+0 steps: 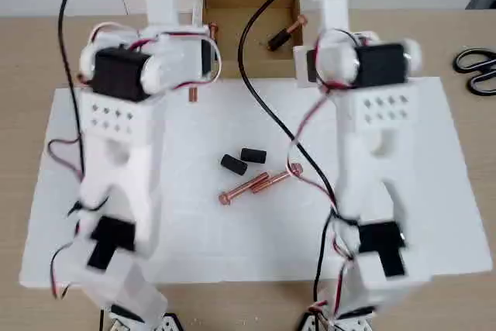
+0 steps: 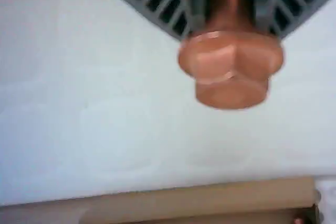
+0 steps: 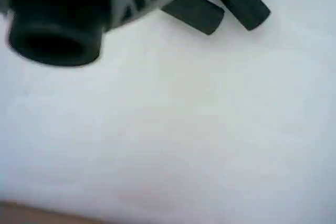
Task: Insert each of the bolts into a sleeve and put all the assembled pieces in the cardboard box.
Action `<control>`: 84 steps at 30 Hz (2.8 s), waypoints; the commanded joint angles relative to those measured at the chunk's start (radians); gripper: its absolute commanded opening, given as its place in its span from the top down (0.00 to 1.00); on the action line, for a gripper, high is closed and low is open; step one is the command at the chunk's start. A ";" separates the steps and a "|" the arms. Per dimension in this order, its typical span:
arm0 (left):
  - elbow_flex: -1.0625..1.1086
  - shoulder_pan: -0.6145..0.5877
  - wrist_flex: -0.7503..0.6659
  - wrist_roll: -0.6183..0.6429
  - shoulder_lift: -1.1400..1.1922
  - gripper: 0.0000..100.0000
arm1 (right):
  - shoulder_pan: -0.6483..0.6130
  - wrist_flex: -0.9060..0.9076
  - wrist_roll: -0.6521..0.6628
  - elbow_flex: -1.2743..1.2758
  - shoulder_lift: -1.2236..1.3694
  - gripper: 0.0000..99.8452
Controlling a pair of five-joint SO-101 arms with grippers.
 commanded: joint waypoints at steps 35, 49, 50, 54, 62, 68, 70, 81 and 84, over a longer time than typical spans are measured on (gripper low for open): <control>0.900 0.011 -0.216 -0.006 -0.690 0.99 | -0.008 -0.533 0.003 1.238 -0.851 1.00; 0.937 0.074 -0.273 -0.006 -0.695 0.99 | -0.064 -0.842 0.008 1.548 -1.069 1.00; 0.937 0.101 -0.273 -0.006 -0.695 0.99 | -0.084 -0.872 0.009 1.587 -1.110 1.00; 0.937 0.176 -0.273 -0.005 -0.695 0.99 | -0.101 -0.998 0.011 1.749 -1.230 1.00; 1.101 0.173 -0.456 0.063 -0.698 0.99 | -0.097 -1.023 0.012 1.887 -1.317 1.00; 1.216 0.172 -0.713 0.087 -0.698 0.99 | -0.104 -1.021 0.003 1.923 -1.320 1.00; 1.230 0.172 -0.770 0.087 -0.698 0.99 | -0.104 -1.024 0.003 1.929 -1.320 1.00; 1.234 0.221 -0.727 0.095 -0.862 0.99 | -0.160 -0.978 0.002 1.930 -1.366 1.00; 1.308 0.227 -0.804 0.083 -0.944 0.99 | -0.217 -0.929 0.002 1.935 -1.486 1.00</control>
